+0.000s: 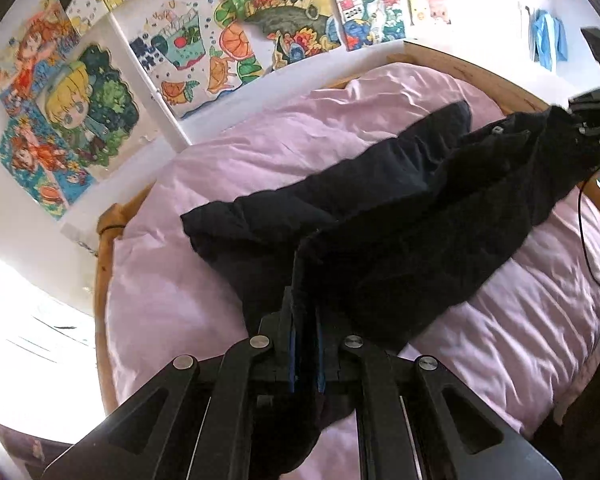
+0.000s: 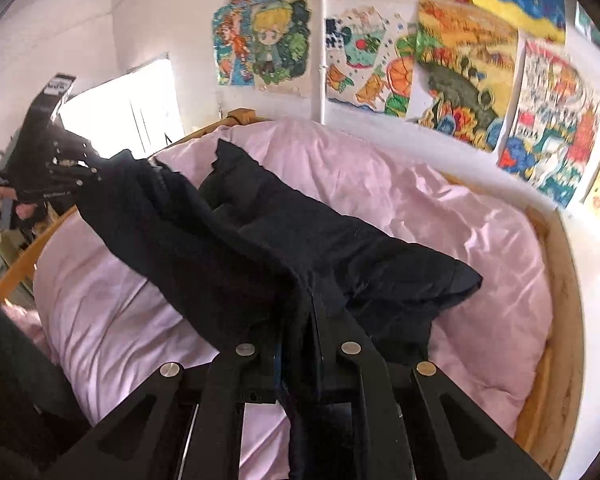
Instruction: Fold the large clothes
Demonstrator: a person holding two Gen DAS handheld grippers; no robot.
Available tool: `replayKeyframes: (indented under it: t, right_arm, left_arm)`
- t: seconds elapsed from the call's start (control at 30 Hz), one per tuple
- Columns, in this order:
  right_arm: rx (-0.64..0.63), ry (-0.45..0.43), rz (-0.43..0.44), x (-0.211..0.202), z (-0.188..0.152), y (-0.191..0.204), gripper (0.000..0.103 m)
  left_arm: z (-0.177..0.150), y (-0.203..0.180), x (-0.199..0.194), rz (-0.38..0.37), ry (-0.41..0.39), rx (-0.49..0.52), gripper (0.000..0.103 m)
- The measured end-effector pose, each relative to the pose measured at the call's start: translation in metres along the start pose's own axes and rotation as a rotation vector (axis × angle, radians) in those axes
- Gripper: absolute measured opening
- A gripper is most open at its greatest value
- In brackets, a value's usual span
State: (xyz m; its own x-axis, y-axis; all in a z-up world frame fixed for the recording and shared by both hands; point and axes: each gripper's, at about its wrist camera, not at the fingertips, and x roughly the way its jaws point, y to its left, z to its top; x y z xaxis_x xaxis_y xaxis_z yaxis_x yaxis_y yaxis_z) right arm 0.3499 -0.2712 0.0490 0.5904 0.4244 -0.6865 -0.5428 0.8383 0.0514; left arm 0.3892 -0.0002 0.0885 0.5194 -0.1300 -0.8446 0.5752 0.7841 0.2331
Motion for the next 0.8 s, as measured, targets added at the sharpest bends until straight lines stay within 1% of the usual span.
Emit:
replayKeyframes:
  t: [0.17,0.33,0.43,0.47,0.57,0.6,0.63,0.67,0.7,0.73,0.77,0.8]
  right_arm:
    - [0.126,0.032,0.085,0.03,0.013,-0.04,0.011]
    - [0.219,0.05,0.089,0.069,0.016,-0.068,0.012]
    - [0.277,0.042,0.089,0.091,0.012,-0.084,0.015]
    - [0.304,0.027,0.095,0.097,0.01,-0.09,0.017]
    - [0.353,-0.029,0.114,0.102,0.007,-0.101,0.023]
    - [0.367,-0.057,0.12,0.1,0.006,-0.105,0.032]
    - [0.377,-0.083,0.122,0.098,0.005,-0.107,0.047]
    - [0.384,-0.112,0.116,0.093,0.002,-0.109,0.056]
    - [0.385,-0.143,0.111,0.088,0.0,-0.11,0.072]
    - [0.381,-0.169,0.111,0.083,-0.001,-0.11,0.078]
    - [0.375,-0.2,0.11,0.076,-0.003,-0.109,0.078]
    - [0.363,-0.223,0.1,0.07,-0.004,-0.108,0.08]
  left_arm:
    - [0.021,0.026,0.043,-0.057,-0.002,-0.034,0.007]
    - [0.032,0.034,0.087,-0.063,-0.012,-0.036,0.007]
    - [0.036,0.039,0.111,-0.072,-0.011,-0.051,0.008]
    - [0.037,0.042,0.118,-0.076,-0.015,-0.062,0.01]
    - [0.036,0.057,0.127,-0.115,-0.047,-0.138,0.013]
    - [0.036,0.062,0.128,-0.133,-0.056,-0.159,0.014]
    - [0.036,0.066,0.129,-0.15,-0.068,-0.18,0.015]
    - [0.034,0.069,0.128,-0.166,-0.081,-0.198,0.017]
    - [0.032,0.073,0.127,-0.182,-0.092,-0.217,0.017]
    - [0.033,0.074,0.127,-0.19,-0.093,-0.227,0.018]
    - [0.034,0.076,0.126,-0.199,-0.095,-0.241,0.019]
    - [0.034,0.078,0.126,-0.193,-0.098,-0.253,0.019]
